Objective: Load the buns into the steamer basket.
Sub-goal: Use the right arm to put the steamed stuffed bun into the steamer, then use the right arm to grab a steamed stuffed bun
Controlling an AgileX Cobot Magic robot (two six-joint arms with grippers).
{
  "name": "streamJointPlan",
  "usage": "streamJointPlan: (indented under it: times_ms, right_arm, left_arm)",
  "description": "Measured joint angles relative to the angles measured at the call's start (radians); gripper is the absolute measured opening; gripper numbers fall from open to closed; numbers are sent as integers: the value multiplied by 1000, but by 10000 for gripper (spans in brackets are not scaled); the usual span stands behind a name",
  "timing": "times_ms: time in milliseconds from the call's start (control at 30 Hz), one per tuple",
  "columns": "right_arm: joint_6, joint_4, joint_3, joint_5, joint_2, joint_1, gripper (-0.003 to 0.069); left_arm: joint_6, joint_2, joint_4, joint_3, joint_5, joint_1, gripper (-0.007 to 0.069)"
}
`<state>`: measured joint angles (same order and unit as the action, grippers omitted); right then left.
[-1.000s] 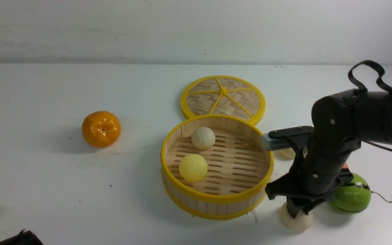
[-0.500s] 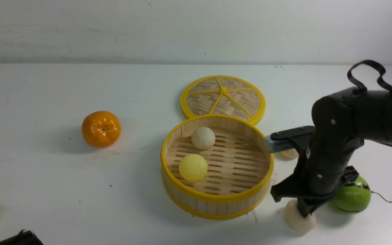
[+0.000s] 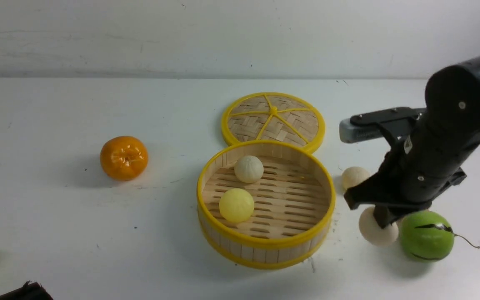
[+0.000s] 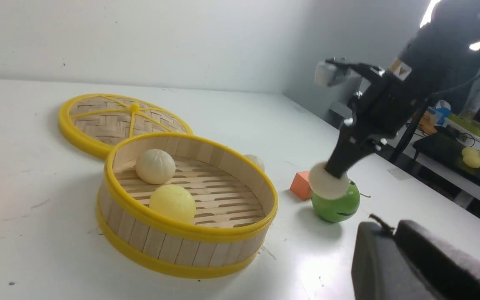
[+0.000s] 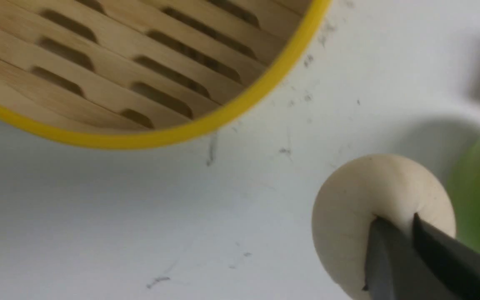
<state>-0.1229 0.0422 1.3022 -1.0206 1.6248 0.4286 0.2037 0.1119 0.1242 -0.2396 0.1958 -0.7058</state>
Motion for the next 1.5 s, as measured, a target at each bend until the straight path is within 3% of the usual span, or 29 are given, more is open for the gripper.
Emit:
streamJointPlan:
  times_ms: [367,600,933,1100,1367,1400,1500]
  right_arm:
    - [63,162,381,-1,275,39,10]
    - [63,150,529,13,468,39,10]
    - [-36,30,570,33,530,39,36]
    - [-76,19,572,33,531,39,91]
    - [-80,19,585,-8,528,39,311]
    - [-80,18,597,-33,518,39,369]
    - [-80,1,612,-68,496,39,421]
  left_arm:
    - [0,0,0,0,0,0,47]
    - [0,0,0,0,0,0,47]
    - [0,0,0,0,0,0,47]
    - [0,0,0,0,0,0,47]
    - [0,0,0,0,0,0,47]
    - [0,0,0,0,0,0,47]
    - [0,0,0,0,0,0,47]
